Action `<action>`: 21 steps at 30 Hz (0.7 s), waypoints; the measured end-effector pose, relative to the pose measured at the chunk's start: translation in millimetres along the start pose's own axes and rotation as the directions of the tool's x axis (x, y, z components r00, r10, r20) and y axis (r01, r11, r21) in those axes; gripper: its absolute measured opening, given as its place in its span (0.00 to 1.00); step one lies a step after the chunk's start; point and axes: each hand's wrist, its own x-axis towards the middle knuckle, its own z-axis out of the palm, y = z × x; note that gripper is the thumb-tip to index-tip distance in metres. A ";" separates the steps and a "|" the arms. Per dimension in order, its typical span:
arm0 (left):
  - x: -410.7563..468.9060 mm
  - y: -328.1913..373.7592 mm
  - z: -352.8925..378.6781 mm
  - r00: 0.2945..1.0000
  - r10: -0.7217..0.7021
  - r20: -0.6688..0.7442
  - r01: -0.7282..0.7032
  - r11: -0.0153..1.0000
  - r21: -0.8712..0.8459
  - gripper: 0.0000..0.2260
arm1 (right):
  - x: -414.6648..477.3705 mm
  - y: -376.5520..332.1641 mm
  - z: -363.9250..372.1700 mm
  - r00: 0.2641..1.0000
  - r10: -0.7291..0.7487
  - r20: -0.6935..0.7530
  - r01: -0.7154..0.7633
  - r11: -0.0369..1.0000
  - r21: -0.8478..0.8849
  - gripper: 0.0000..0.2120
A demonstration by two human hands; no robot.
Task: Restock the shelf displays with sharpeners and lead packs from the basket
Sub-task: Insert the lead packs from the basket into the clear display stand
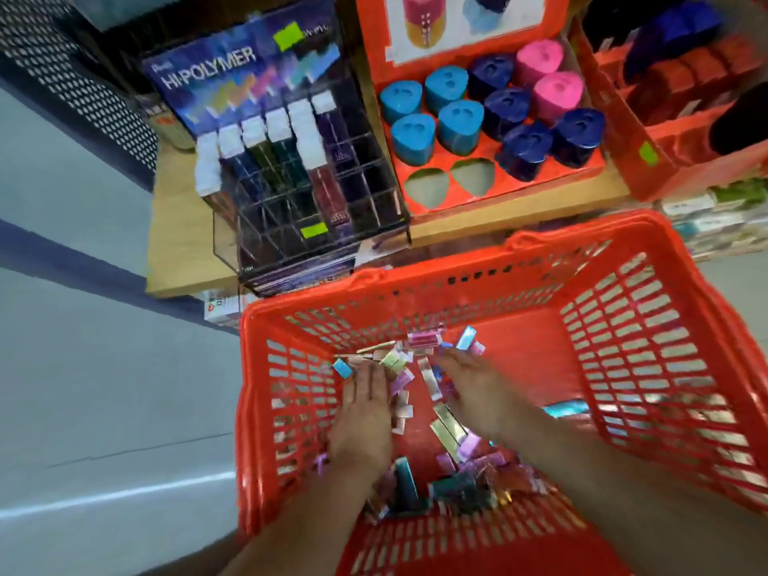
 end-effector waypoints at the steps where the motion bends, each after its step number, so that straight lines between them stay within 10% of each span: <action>1: 6.8 2.1 -0.6 1.000 -0.007 -0.007 0.007 1.000 -0.007 0.36 | 12.3 -6.1 1.4 0.999 -0.022 -0.048 0.021 0.999 -0.031 0.29; 7: 19.5 4.3 16.9 0.991 -0.025 -0.128 0.014 0.997 -0.082 0.45 | 47.4 -27.8 8.1 0.993 0.075 -0.092 -0.092 0.977 -0.191 0.27; 21: 22.2 29.2 12.8 0.997 0.008 -0.073 -0.012 0.998 -0.064 0.27 | 43.0 -7.7 17.1 0.986 0.144 0.086 -0.132 0.982 -0.135 0.25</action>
